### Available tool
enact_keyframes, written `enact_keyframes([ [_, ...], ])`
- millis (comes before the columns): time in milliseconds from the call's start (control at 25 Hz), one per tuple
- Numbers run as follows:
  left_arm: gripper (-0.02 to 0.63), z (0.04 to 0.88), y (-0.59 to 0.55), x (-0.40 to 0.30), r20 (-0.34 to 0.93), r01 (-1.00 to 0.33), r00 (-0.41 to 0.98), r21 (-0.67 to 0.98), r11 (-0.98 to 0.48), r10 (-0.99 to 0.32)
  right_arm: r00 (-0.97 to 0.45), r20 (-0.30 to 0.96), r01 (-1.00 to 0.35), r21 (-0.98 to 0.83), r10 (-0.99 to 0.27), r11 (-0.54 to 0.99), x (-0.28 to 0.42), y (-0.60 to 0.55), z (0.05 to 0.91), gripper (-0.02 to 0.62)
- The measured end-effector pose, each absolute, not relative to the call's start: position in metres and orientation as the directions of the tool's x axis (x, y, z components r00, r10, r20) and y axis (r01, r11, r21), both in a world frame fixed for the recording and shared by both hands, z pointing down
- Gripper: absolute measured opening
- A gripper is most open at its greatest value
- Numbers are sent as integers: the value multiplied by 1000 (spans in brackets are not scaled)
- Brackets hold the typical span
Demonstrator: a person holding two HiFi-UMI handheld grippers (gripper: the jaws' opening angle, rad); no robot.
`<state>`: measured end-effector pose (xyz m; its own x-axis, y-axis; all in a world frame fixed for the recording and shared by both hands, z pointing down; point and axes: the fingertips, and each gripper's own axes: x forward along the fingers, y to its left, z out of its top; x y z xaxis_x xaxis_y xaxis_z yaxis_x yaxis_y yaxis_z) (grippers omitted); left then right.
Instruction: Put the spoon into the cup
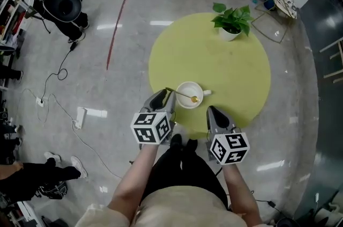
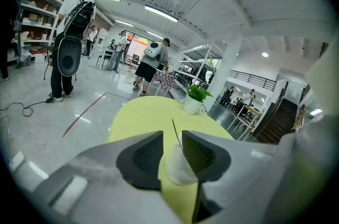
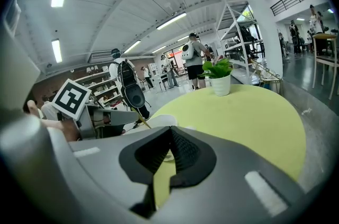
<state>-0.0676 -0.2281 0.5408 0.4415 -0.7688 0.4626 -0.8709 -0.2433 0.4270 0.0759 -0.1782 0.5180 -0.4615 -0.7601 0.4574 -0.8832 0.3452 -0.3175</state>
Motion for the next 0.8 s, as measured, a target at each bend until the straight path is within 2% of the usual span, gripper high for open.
enact_keyframes([
  [800,100,529,-175,-75,477,-912,379,336,-234,-793,-490,414,-868,-307,-767,389,80,-149,504,0],
])
